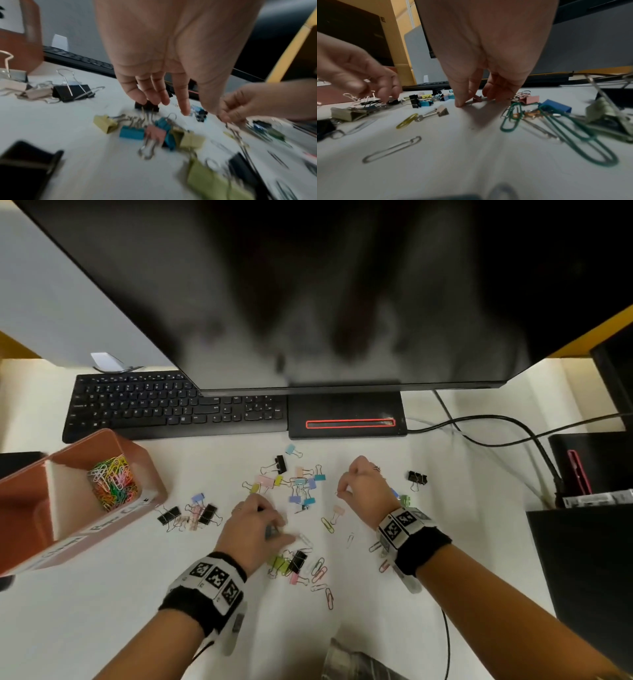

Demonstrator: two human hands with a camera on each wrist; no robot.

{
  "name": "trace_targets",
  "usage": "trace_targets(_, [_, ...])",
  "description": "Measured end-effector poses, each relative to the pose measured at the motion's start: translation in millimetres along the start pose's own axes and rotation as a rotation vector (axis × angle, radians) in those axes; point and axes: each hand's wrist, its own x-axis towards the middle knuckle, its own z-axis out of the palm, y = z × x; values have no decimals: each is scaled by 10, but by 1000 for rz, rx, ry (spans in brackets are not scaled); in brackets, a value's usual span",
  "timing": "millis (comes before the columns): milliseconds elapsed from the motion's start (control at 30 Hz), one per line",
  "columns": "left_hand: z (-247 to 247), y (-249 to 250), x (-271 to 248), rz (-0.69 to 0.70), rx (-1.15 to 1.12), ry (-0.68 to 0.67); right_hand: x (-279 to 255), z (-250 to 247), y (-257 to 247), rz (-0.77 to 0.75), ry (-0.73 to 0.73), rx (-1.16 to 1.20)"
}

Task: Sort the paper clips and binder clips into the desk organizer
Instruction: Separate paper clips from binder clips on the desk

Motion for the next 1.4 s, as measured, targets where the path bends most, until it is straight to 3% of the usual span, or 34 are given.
trace_targets(167, [-156,143,294,33,-1,153,-94,-6,83,-92,36,-100])
trace_targets(333, [-63,256,669,70,69,123,-299,-98,96,-136,-94,261])
trace_targets(433, [-29,267,762,43,109,132,-488,3,17,-120,-175,356])
trace_targets(633, [-52,311,836,31,182,104,-483,275,-103,-37,-185,262])
trace_targets(867, [-107,246,873,-6,129,50,-455,285,-207,-54,-132,145])
trace_targets(1100, [-259,187,644,51,36,153,-419,274,-215,-67,-146,121])
trace_targets(1400, [-20,225,43,226,42,-172,-633,119,90,-107,-38,202])
